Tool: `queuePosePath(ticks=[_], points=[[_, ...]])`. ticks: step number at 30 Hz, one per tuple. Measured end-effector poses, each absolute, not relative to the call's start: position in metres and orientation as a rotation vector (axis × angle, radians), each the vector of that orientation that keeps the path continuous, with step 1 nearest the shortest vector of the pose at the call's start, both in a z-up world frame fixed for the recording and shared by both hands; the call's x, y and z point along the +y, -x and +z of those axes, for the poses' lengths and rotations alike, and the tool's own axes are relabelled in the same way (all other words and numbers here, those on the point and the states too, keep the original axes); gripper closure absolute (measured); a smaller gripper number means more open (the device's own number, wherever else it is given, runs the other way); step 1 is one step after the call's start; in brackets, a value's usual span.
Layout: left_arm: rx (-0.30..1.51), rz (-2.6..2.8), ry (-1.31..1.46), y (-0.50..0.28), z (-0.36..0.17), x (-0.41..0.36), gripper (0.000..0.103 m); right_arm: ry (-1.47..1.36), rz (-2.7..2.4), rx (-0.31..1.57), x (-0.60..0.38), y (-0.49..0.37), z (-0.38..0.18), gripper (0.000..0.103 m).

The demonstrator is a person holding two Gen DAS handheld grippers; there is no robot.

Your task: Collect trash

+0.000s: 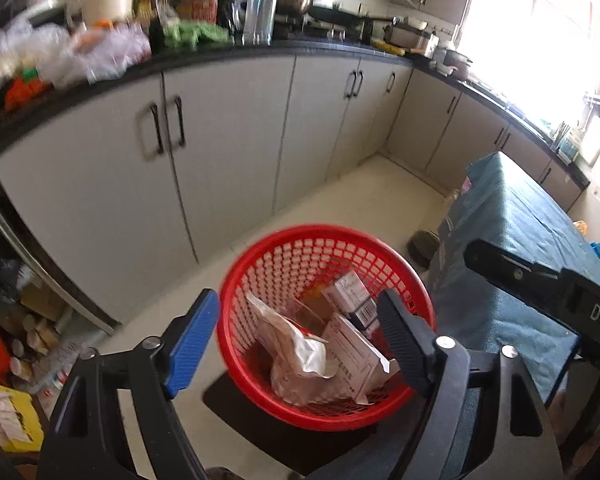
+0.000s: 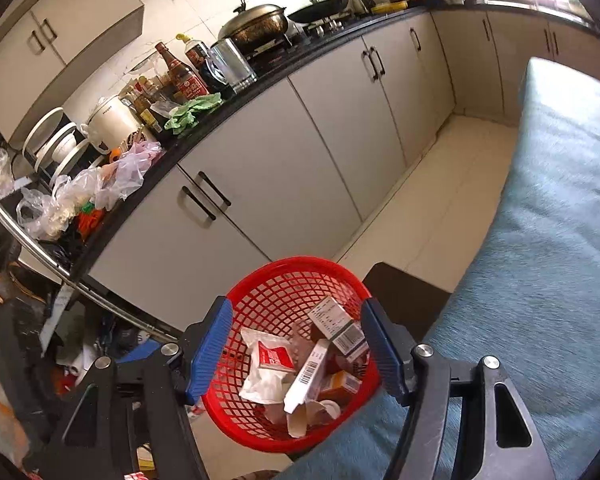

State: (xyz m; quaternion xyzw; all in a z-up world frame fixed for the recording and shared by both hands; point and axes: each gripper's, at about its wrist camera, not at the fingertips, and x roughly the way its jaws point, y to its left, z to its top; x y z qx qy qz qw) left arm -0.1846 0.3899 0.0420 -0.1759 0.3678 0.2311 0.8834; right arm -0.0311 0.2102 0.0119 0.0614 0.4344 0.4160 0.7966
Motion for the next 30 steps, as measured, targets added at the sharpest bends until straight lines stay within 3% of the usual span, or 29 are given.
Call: queuePosePath(ticks=[6, 11, 23, 30], points=[[0.628, 0.588, 0.249, 0.207, 0.073, 0.368, 0.006, -0.126, 0.885, 0.911, 0.185, 0.050, 0.025, 0.031], [0.531, 0.663, 0.206, 0.225, 0.092, 0.353, 0.002, -0.126, 0.853, 0.892, 0.155, 0.066, 0.030, 0.030], [0.273, 0.772, 0.115, 0.280, 0.132, 0.307, 0.000, -0.154, 0.762, 0.823, 0.090, 0.098, 0.046, 0.027], [0.256, 0.781, 0.129, 0.296, 0.146, 0.303, 0.000, -0.139, 0.719, 0.786, 0.068, 0.119, 0.049, 0.026]])
